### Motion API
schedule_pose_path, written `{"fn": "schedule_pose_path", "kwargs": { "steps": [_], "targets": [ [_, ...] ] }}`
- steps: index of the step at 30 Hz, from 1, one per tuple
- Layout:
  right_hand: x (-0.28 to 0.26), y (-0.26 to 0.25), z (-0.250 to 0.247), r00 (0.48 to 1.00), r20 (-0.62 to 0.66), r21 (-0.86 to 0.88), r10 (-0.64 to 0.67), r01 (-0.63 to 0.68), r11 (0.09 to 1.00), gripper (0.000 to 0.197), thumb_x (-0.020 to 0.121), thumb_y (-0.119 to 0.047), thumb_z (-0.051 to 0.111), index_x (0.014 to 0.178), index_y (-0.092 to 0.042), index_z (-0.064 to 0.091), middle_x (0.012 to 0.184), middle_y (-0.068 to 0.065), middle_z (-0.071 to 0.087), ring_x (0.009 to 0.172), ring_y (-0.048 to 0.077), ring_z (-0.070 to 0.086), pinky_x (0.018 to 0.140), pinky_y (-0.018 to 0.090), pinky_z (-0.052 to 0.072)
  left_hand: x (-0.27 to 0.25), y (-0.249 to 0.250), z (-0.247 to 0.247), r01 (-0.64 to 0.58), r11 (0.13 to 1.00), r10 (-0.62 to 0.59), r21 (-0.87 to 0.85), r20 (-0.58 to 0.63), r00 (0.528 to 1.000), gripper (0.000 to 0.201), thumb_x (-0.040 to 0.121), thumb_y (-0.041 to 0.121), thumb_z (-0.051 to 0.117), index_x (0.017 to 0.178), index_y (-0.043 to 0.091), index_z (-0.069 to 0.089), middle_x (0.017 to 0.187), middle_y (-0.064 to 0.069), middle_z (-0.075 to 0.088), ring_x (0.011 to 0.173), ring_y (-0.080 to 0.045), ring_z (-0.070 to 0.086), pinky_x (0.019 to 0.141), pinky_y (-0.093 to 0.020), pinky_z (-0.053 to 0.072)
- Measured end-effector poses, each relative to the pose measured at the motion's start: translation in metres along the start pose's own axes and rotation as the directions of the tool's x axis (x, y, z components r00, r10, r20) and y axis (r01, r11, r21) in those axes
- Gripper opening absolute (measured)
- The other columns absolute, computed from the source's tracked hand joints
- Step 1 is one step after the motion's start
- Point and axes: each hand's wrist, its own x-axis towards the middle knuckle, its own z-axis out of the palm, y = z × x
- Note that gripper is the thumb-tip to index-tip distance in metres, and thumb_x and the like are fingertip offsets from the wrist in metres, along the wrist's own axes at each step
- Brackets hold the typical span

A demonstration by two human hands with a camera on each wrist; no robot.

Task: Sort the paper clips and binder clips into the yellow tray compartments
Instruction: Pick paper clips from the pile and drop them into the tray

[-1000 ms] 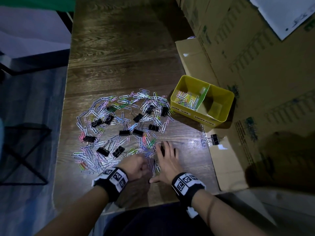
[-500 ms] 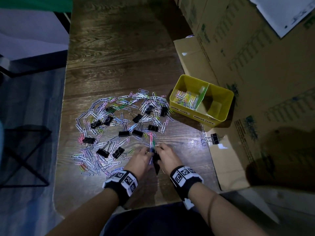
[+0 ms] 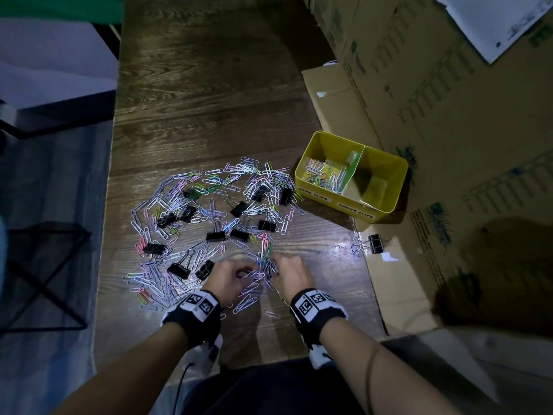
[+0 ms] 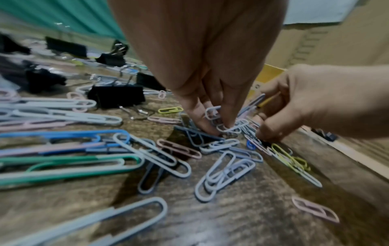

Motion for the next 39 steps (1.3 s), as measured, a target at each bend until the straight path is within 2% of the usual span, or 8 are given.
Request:
{"fn": "schedule_pose_path", "kwargs": {
  "steps": [3, 16, 22, 26, 28, 31, 35, 39],
  "targets": [
    [0.003, -0.006, 0.003, 0.999, 0.016, -0.105, -0.038, 0.039, 0.994, 0.049, 0.083, 0.019, 0.046, 0.127, -0.001, 0.047, 0.105, 0.021, 0.064, 0.092, 0.034, 0.065, 0.076, 0.041, 0.057, -0.002, -0.003, -0.008, 0.155, 0.967, -0.151, -0.200, 0.035, 0.988, 0.030, 0.076, -0.005, 0.070, 0.090, 0.022, 0.071, 0.076, 0.010, 0.067, 0.053, 0.003, 0.053, 0.052, -0.009, 0.043],
    [0.006, 0.003, 0.007, 0.991, 0.037, -0.183, -0.126, 0.131, 0.974, 0.033, 0.084, 0.013, 0.052, 0.114, 0.002, 0.061, 0.124, 0.020, 0.053, 0.101, 0.031, 0.060, 0.081, 0.032, 0.056, -0.007, 0.007, -0.055, 0.194, 0.905, -0.158, -0.380, 0.123, 0.980, 0.029, 0.069, -0.006, 0.073, 0.090, 0.015, 0.072, 0.072, 0.010, 0.072, 0.064, -0.003, 0.064, 0.065, -0.013, 0.051],
    [0.007, 0.023, -0.007, 0.997, 0.007, 0.277, 0.072, -0.071, 0.958, 0.014, 0.091, -0.012, 0.059, 0.101, -0.013, 0.069, 0.102, 0.007, 0.069, 0.082, 0.018, 0.063, 0.071, 0.023, 0.051, 0.001, 0.034, -0.078, 0.160, 0.869, -0.109, -0.468, 0.135, 0.985, 0.029, 0.063, 0.000, 0.075, 0.091, 0.009, 0.072, 0.087, -0.021, 0.070, 0.074, -0.022, 0.064, 0.075, -0.030, 0.056],
    [-0.005, 0.028, -0.032, 0.979, -0.026, 0.787, 0.202, -0.105, 0.608, 0.011, 0.084, -0.006, 0.068, 0.083, -0.016, 0.070, 0.102, 0.009, 0.071, 0.071, 0.016, 0.065, 0.065, 0.025, 0.057, 0.023, 0.074, -0.093, 0.149, 0.784, -0.059, -0.603, 0.167, 0.984, 0.031, 0.061, 0.001, 0.071, 0.090, 0.012, 0.070, 0.084, -0.010, 0.071, 0.069, -0.020, 0.065, 0.070, -0.031, 0.057],
    [-0.011, 0.027, -0.051, 0.969, -0.071, 0.869, 0.235, -0.056, 0.491, 0.011, 0.082, -0.006, 0.069, 0.086, -0.017, 0.070, 0.098, 0.004, 0.071, 0.071, 0.016, 0.066, 0.062, 0.019, 0.053, 0.041, 0.097, -0.096, 0.108, 0.751, -0.004, -0.651, 0.159, 0.987, 0.030, 0.062, -0.001, 0.070, 0.089, 0.013, 0.070, 0.075, -0.005, 0.070, 0.066, -0.019, 0.064, 0.071, -0.034, 0.056],
    [-0.015, 0.026, -0.079, 0.954, -0.136, 0.924, 0.268, 0.024, 0.382, 0.014, 0.080, -0.007, 0.072, 0.090, -0.017, 0.072, 0.098, 0.004, 0.072, 0.081, 0.019, 0.067, 0.077, 0.033, 0.056, 0.075, 0.137, -0.092, 0.031, 0.719, 0.052, -0.694, 0.099, 0.994, 0.030, 0.069, -0.010, 0.066, 0.088, 0.012, 0.068, 0.070, 0.005, 0.068, 0.066, -0.015, 0.063, 0.070, -0.031, 0.055],
    [-0.011, 0.021, -0.120, 0.909, -0.310, 0.910, 0.277, 0.199, 0.364, 0.018, 0.083, -0.002, 0.068, 0.099, -0.010, 0.069, 0.080, 0.000, 0.073, 0.069, 0.010, 0.066, 0.063, 0.023, 0.055, 0.131, 0.174, -0.071, -0.043, 0.776, 0.077, -0.630, 0.026, 0.997, 0.029, 0.072, -0.013, 0.067, 0.091, 0.009, 0.067, 0.079, -0.007, 0.067, 0.064, -0.015, 0.065, 0.063, -0.028, 0.056],
    [0.013, 0.024, -0.156, 0.838, -0.439, 0.831, 0.326, 0.240, 0.502, 0.021, 0.085, 0.000, 0.066, 0.106, -0.002, 0.068, 0.079, 0.003, 0.070, 0.064, 0.009, 0.066, 0.057, 0.018, 0.053, 0.172, 0.183, -0.042, -0.059, 0.941, 0.053, -0.334, -0.026, 0.998, 0.025, 0.076, 0.002, 0.071, 0.099, 0.012, 0.070, 0.086, -0.008, 0.072, 0.069, -0.016, 0.063, 0.076, -0.029, 0.055]
  ]
}}
